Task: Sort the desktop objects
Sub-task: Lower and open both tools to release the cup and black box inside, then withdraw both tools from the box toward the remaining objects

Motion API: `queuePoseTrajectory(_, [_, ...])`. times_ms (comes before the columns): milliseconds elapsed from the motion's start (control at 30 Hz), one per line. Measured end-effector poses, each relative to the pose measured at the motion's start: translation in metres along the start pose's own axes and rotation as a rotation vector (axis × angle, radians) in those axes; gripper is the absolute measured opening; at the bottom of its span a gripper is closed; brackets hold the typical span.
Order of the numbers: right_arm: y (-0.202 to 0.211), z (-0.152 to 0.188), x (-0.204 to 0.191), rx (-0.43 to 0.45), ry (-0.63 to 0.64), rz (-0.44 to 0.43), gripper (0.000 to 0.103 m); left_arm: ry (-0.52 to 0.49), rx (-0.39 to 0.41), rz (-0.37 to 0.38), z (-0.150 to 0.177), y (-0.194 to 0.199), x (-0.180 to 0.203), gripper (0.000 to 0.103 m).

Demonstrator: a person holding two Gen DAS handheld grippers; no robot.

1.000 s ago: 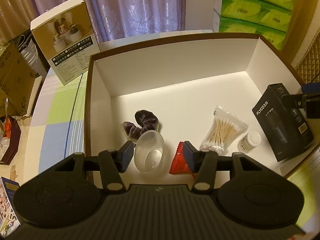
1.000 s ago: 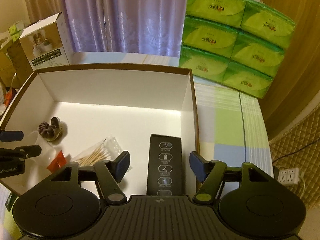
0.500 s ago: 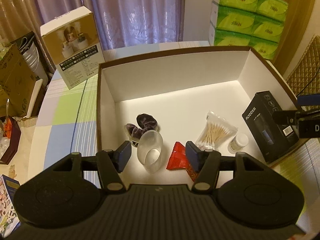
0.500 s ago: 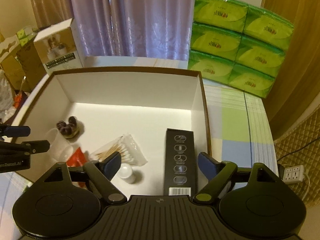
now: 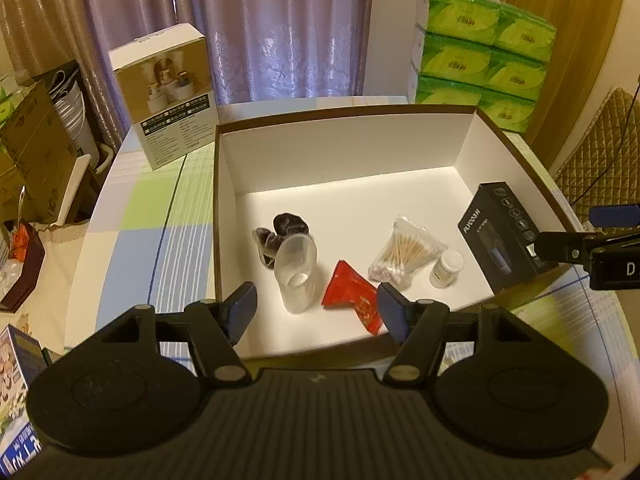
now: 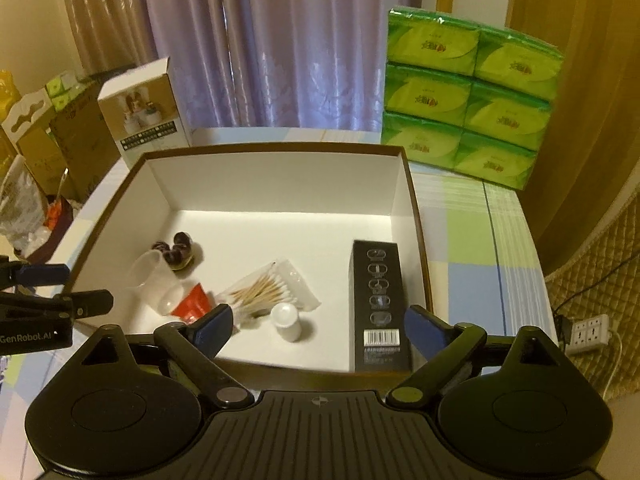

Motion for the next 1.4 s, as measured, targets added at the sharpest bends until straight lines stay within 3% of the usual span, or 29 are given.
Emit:
queuePoseTrajectory(433, [0.046,0.037,-0.006,0.03,-0.021,-0.034,0.093,0.039,0.026,0.006,0.042,0.051,0.008,0.068])
queuePoseTrajectory(800, [0.062,0.063,-0.008,0.013,-0.009,-0.045,0.093,0.085,0.045,0.016,0.054,0.067,0.02,0.068])
queuePoseTrajectory(1033, [0.068,0.07,-0.014,0.022,0.009,-0.091,0.093,0.084,0.05,-0.053,0.057,0.082,0.023,0.069])
queuePoseTrajectory(1400, [0.071,0.096,-0.002,-0.024,0.031,-0.119,0.094,0.122,0.017,-0.088,0.084,0.092,0.039,0.069])
Point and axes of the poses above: each gripper's, at about its wrist camera, not at the fingertips, and y roughly against the way its jaws point, x to its right, z to its underside, the point moved 5 cm from there along -y, roughly the way its jaws point, and after that the axes turned 5 degrees about -y, right-handed, at the moved point
